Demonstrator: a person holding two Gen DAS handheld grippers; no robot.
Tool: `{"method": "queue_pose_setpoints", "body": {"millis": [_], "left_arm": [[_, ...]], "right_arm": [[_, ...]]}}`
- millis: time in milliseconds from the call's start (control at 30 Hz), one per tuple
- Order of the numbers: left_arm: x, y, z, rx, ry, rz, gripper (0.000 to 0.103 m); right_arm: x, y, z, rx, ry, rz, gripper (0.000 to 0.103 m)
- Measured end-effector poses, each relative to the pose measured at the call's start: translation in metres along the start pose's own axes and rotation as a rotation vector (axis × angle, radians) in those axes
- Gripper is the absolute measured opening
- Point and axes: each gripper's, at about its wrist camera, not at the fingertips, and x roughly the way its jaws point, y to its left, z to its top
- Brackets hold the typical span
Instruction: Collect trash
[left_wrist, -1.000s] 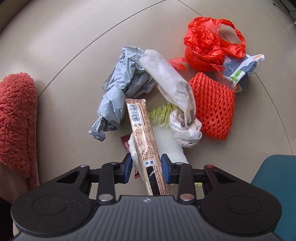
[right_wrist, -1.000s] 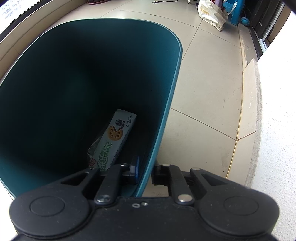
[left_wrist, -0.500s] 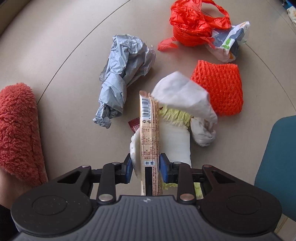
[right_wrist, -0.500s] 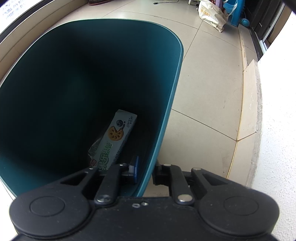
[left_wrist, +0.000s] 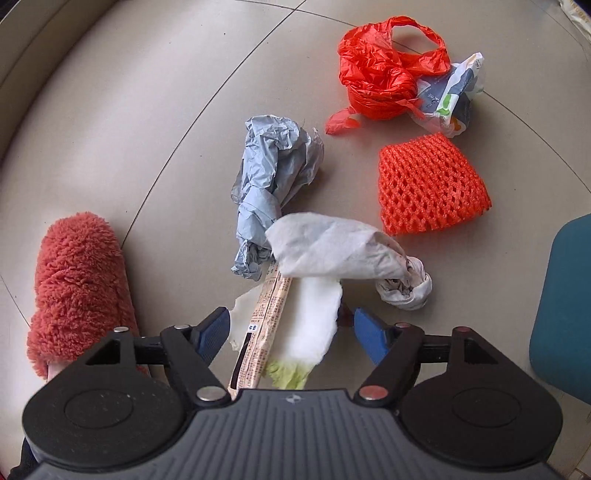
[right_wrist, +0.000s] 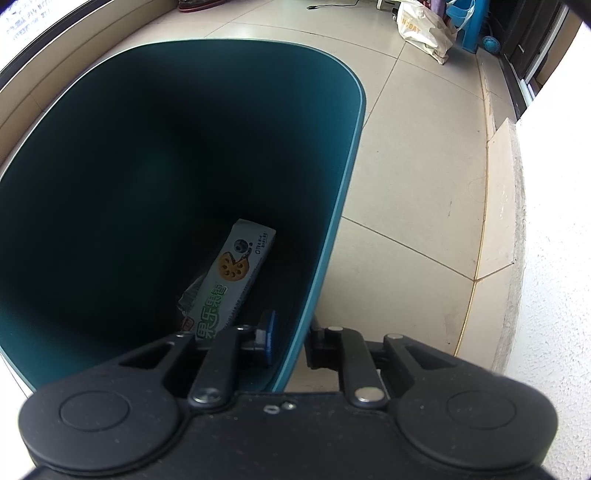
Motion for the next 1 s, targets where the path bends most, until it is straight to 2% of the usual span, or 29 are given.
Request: {"method": "queue_pose_setpoints", "body": {"millis": [100,167,267,367,500,667,933,1000], "left_arm": [[0.002,0.011,-0.002,-0.030,-0.001,-0.022,0.072],[0.011,0.020,0.000,-0.054,0.012,-0.031,0.064],[0.019,0.038,0.004,-0.089,0.024,-0.025,0.062],[0.012,0.046,0.007,-0.057,-0.022,0.020,0.058],[0.030,0.037,-0.001,0.012,0.013,0.037,0.057],[0.061,0.028,-0.011,0.005,0.075,0.015,0.045],[0.076,0.033,-0.013,-0.041,0.092,-0.043,0.041],[0.076,0.036,-0.015,-0.047,0.092,-0.061,0.036]], "right_arm": [[0.000,-0.001,0.000,0.000,-0.001,0.001,0.016],[0.000,-0.001,0.000,-0.001,-0.001,0.000,0.016],[0.000,-0.001,0.000,-0.004,0.000,-0.001,0.016],[0.000,-0.001,0.000,-0.006,0.002,-0.004,0.015],[0.002,0.000,0.001,-0.001,0.007,-0.009,0.015],[0.003,0.004,0.000,-0.013,0.005,-0.015,0.015],[0.003,0.001,0.001,-0.005,0.007,-0.006,0.015],[0.004,0.001,0.001,-0.006,0.008,-0.007,0.015]]}}
